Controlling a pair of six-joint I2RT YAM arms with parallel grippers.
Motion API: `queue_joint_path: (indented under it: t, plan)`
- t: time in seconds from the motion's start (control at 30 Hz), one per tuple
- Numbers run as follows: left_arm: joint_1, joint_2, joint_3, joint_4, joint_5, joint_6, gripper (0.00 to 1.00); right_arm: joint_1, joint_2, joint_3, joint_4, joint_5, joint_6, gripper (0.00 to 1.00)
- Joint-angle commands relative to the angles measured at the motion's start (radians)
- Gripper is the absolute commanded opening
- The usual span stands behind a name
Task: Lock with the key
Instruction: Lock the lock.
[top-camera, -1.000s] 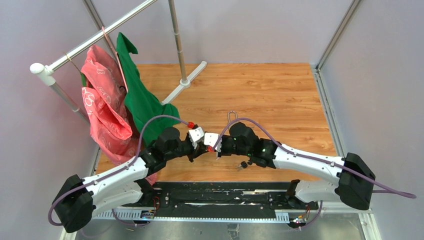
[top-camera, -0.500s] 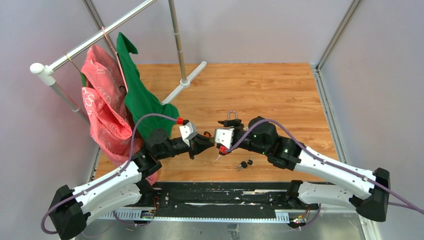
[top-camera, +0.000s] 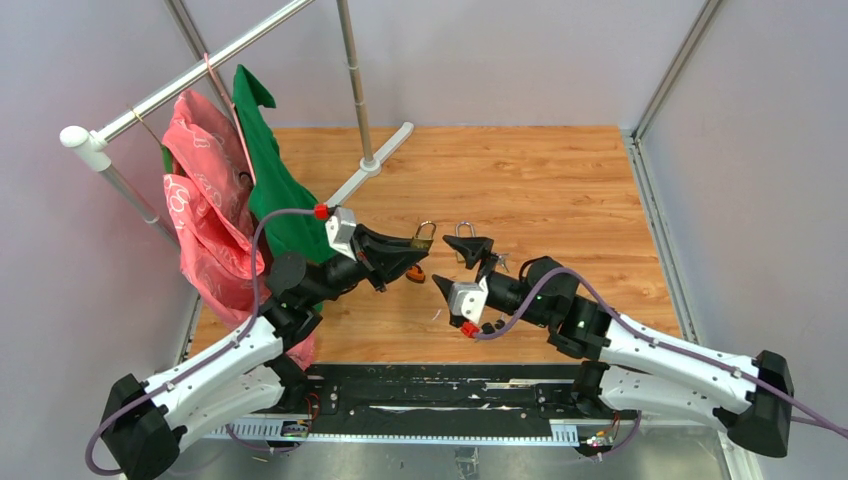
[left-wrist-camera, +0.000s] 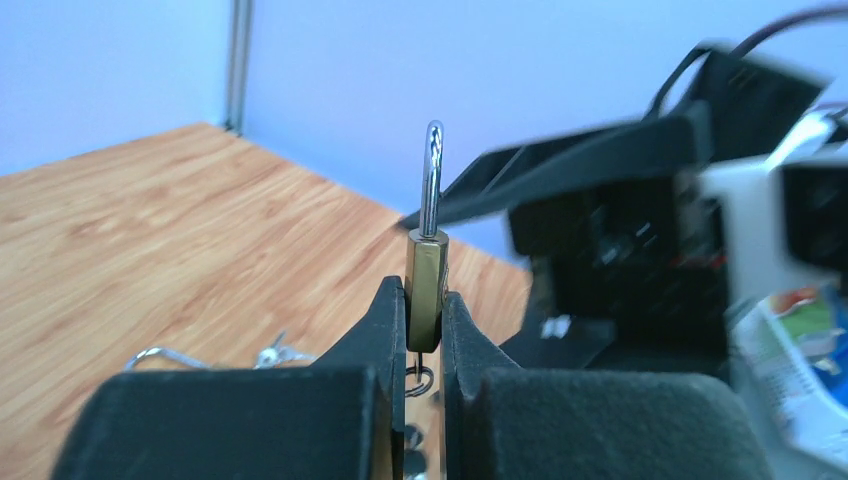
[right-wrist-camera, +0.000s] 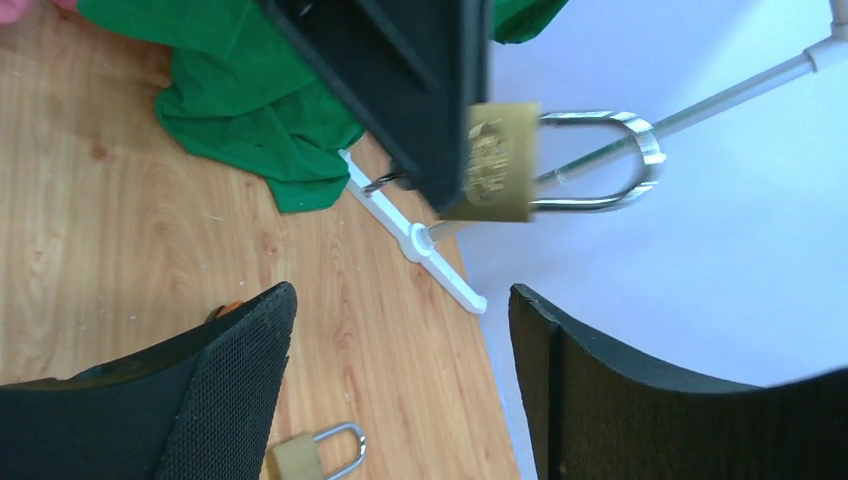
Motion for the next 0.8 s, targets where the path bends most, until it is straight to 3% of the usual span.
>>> queue_joint_path:
  t: [0.0, 0.23, 0.53, 0.77]
  plan:
    - [0.004, 0.014, 0.028, 0.24, 0.027, -0.214, 0.0, 0.015, 0.048, -0.058, 0.385, -0.015, -0.118, 0.8]
    - [0.004, 0.024, 0.026, 0.268, 0.039, -0.264, 0.0, 0.016, 0.102, -0.05, 0.542, -0.013, -0.176, 0.81]
    - [0.004, 0.029, 0.028, 0.251, 0.069, -0.234, 0.0, 0.015, 0.071, 0.024, 0.35, -0.079, -0.259, 0.78]
    - [0.004, 0.032, 0.03, 0.24, 0.064, -0.234, 0.0, 0.016, 0.093, 0.065, 0.303, -0.116, -0.302, 0.79]
